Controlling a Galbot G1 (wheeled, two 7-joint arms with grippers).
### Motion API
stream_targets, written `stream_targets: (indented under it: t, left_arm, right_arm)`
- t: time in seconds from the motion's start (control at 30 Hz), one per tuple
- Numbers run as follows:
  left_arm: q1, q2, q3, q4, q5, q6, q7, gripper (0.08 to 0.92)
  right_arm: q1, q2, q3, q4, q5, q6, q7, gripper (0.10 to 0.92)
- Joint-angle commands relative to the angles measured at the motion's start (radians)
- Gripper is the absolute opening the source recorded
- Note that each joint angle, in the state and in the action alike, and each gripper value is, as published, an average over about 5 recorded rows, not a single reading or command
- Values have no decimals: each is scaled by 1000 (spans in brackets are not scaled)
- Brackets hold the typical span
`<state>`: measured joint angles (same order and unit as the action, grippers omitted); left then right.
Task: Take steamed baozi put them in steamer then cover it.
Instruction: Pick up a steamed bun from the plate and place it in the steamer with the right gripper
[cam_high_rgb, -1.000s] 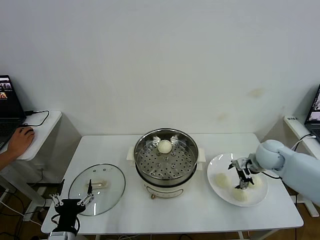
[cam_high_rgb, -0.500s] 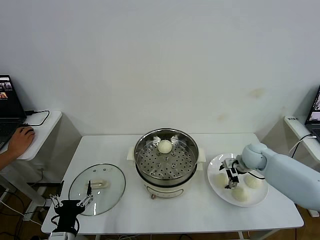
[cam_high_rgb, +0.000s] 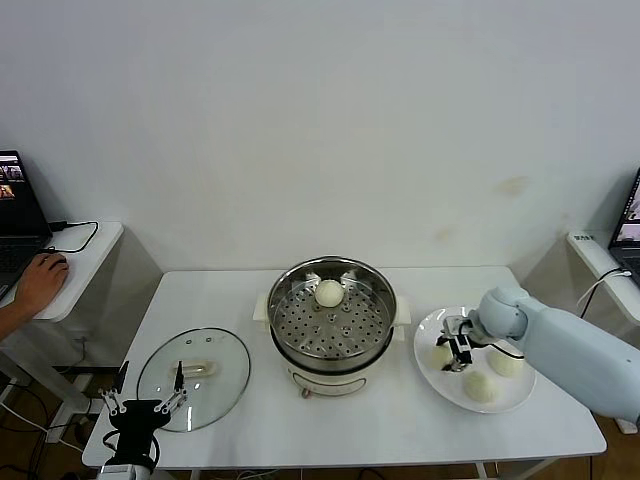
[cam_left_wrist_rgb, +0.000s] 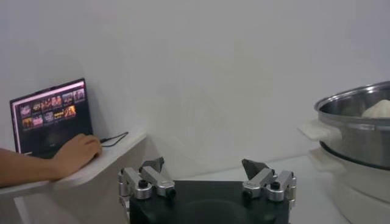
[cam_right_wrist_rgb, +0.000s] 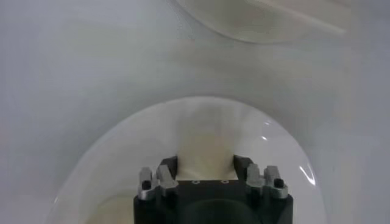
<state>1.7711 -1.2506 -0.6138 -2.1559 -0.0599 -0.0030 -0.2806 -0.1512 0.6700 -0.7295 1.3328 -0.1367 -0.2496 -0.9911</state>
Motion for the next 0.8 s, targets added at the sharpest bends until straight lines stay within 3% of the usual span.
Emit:
stream_targets:
  t: [0.03,0.43,0.63,0.8]
  left_arm:
    - [0,0,3,-3,1,0,0,823]
    - [-10,16,13,-15,-2,1,2,823]
    - [-14,27,13,-19,-10,0,1,823]
    - [-24,30,11,-19,-15,0,1,823]
  right_arm:
    - [98,-72,-60,67,50,-13,-12,577]
    - [661,-197,-354,304,327,-74,-39,580]
    - [928,-92,-513,339,485,-128,-12,587]
    - [935,66,-538,355,611,-201,51,593]
